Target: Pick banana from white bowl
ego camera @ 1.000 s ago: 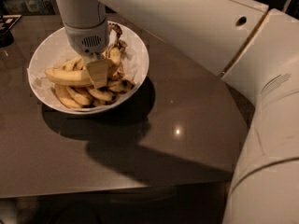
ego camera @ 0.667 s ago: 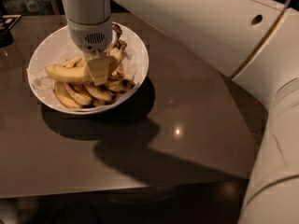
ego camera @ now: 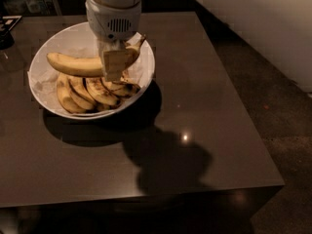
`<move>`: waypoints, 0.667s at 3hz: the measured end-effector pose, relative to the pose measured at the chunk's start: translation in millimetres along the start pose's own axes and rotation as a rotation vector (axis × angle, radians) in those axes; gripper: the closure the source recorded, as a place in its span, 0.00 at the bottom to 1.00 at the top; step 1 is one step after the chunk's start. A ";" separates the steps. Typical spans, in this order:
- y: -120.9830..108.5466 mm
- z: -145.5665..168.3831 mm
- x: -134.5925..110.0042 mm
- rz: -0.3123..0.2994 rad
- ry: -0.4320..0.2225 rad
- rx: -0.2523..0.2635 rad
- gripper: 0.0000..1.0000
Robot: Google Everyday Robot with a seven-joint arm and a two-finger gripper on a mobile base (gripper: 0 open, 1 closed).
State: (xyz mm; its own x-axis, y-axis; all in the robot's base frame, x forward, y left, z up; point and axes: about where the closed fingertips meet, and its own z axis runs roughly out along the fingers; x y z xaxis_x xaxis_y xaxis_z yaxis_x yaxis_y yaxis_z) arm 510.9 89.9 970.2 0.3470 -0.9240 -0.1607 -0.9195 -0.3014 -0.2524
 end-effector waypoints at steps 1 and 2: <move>28.3 -24.7 4.3 0.013 -0.063 0.020 1.00; 60.3 -49.1 10.7 0.033 -0.099 0.041 1.00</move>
Offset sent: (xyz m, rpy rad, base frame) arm -0.0917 -0.0658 0.0338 0.1361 0.0216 -0.0260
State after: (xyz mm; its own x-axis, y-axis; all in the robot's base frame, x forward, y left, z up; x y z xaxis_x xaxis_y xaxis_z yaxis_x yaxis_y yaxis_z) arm 450.1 50.3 1000.0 0.3349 -0.9049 -0.2627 -0.9232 -0.2592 -0.2838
